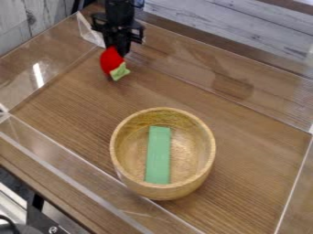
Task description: Move the red object to the right side of the table
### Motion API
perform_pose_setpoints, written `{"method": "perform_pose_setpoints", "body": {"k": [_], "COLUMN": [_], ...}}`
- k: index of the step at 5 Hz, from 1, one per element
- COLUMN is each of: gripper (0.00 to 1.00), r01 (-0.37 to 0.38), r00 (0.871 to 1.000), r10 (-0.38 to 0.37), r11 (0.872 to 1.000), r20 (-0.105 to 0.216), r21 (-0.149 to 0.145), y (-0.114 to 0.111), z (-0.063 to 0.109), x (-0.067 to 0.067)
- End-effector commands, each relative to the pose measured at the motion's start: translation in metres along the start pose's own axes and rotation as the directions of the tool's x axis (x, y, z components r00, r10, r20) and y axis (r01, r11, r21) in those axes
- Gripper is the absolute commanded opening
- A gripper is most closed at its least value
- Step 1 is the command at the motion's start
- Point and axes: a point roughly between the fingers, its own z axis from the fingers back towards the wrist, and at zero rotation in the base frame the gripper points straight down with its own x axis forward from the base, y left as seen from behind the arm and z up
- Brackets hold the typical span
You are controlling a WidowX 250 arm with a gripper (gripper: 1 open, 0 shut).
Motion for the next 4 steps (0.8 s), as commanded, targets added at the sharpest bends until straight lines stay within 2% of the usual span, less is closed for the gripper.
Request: {"method": "perform_pose_setpoints", "body": {"k": [1,2,4], "gripper": [0.00,0.00,0.00], "r01": [0.009,0.056,0.120], "r00": [0.993,0.989,0.985], "r10": [-0.013,-0.058,-0.115], "r11": [0.999,0.998,0.992], "r20": [0.117,0.133,0.126], "r21": [0.036,0.015,-0.031], "y": [-0.019,-0.054,-0.140], "z": [0.059,0.080,0.097], "x": [0.001,-0.005,-0.017]}}
